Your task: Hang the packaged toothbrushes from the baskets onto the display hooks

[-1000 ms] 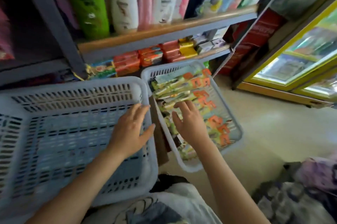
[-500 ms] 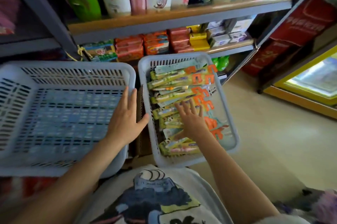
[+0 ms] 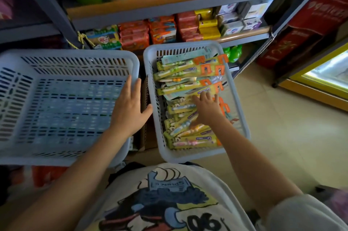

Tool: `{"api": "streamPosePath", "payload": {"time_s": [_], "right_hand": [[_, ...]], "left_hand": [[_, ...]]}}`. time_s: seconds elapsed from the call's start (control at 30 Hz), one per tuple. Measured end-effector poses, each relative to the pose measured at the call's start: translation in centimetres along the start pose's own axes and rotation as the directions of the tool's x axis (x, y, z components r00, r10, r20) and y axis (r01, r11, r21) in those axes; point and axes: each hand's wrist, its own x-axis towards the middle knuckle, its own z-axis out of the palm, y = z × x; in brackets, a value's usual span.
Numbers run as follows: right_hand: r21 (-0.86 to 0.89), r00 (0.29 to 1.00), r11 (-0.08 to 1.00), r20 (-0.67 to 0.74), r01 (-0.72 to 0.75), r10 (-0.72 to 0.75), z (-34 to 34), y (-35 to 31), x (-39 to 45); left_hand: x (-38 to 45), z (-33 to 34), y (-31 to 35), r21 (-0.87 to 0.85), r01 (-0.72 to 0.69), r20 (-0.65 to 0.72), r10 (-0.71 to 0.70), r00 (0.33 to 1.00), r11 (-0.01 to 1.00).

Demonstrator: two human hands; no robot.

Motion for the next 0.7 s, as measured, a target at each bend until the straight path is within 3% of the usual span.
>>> {"api": "streamPosePath", "payload": {"time_s": [0.2,0.57,0.7], "right_hand": [[-0.078,0.996,0.993,0.018,0.09,-0.088,0.3,-0.9,-0.2],[-0.117,0.994,0.99,0.085,0.082,-0.072,-0.4,-2.4,-0.5],[-0.212,0.993,0.971,0.063,0.113,-0.102,-2.0,-2.8,-0.3]], "left_hand": [[-0.2,0.3,1.2,0.135,-0.078,-0.02,0.081,0.996,0.988],[-0.1,0.2,1.6,0.107,-0.078,-0.006,0.079,0.997,0.991],[0.0,0.3,1.3,0.087,-0.084,-0.023,0.087,0.996,0.993]]}}
